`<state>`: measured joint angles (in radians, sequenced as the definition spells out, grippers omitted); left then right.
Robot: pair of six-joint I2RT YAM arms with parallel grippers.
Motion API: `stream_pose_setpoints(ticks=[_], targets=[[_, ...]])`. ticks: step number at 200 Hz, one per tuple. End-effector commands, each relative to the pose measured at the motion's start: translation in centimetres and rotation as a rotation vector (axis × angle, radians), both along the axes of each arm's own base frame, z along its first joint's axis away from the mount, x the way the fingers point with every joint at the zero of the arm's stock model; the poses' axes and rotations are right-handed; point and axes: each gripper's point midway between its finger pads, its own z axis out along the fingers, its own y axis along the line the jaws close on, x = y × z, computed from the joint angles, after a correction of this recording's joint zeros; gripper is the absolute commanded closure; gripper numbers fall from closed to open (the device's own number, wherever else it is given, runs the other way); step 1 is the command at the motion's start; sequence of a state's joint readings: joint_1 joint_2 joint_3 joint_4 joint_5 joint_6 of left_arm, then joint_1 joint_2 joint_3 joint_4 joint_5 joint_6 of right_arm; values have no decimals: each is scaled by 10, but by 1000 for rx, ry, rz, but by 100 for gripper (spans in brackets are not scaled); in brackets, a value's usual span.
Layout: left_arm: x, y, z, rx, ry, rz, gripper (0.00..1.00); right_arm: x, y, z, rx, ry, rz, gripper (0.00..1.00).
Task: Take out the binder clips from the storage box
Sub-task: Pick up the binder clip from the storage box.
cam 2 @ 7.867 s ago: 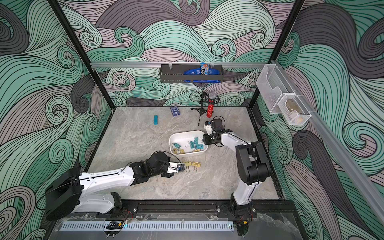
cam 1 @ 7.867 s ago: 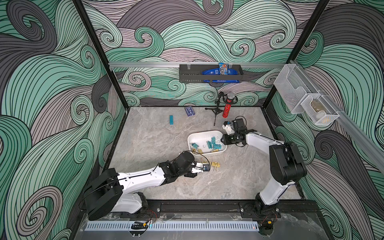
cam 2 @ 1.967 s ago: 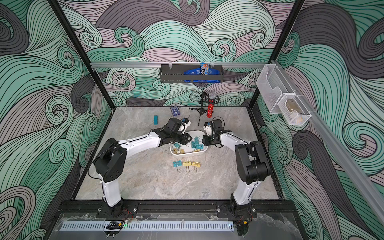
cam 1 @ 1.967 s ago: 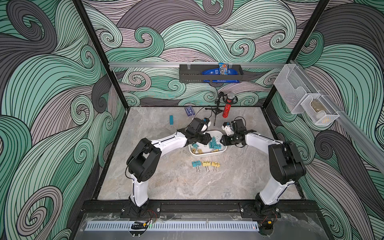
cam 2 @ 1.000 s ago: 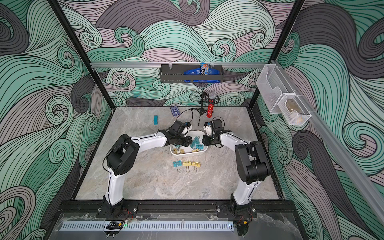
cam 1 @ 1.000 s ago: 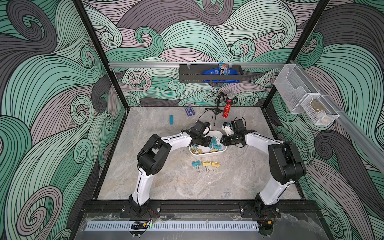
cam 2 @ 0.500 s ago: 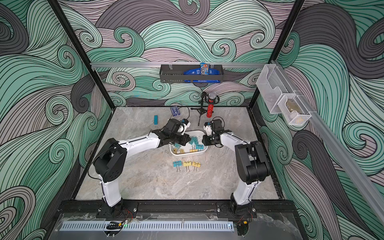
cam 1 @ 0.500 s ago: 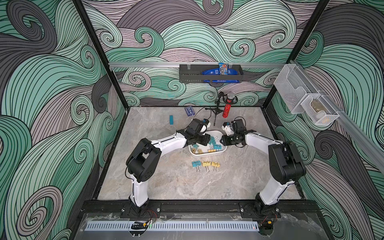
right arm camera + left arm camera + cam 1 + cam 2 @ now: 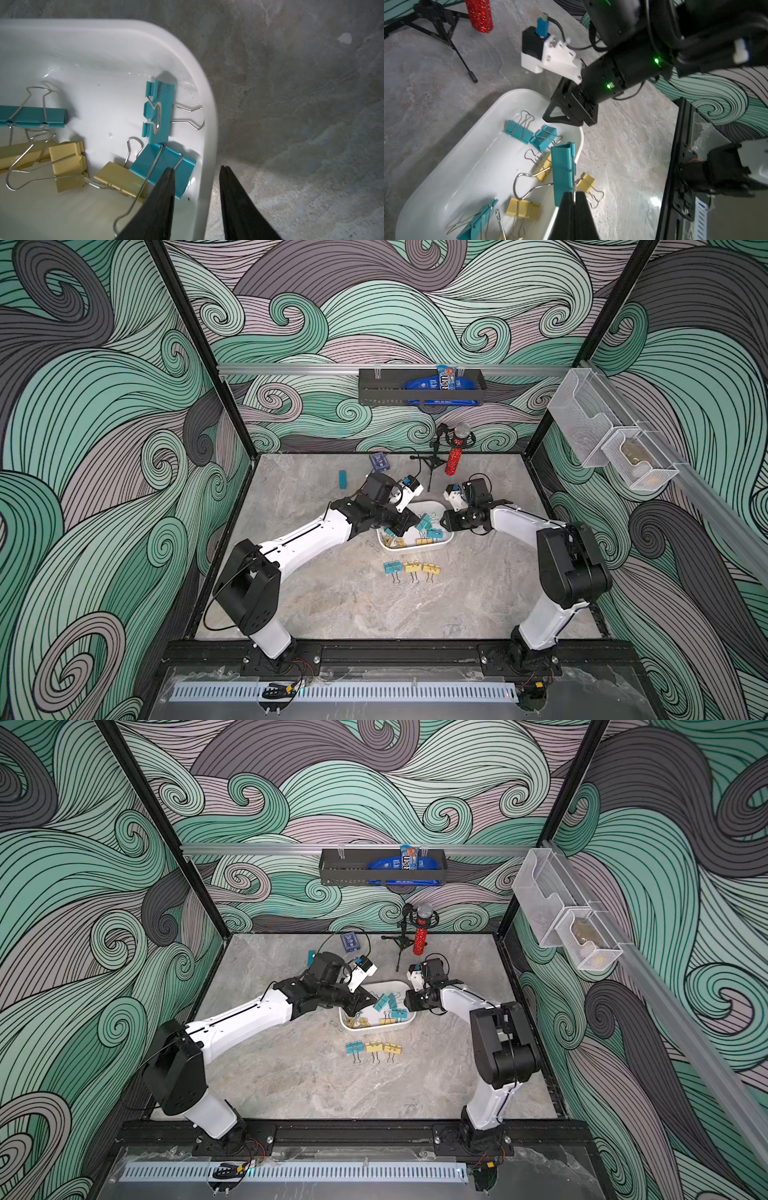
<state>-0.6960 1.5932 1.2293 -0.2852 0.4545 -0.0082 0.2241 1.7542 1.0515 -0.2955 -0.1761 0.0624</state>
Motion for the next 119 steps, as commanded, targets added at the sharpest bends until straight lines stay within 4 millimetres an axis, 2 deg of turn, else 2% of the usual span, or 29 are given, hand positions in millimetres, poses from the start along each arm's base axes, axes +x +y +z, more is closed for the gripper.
stream_pose_setpoints(ticks=[1, 45, 84, 119], targets=[[-39, 13, -6, 35, 34, -154, 100, -6, 2, -7, 0, 25, 17, 62], [-83, 16, -32, 40, 107, -275, 100, -5, 1, -7, -2, 24, 16, 62], [-119, -2, -52, 105, 133, -402, 100, -6, 1, -9, -7, 28, 16, 62], [-144, -13, -84, 203, 195, -480, 100, -6, 1, -10, -8, 31, 15, 62]])
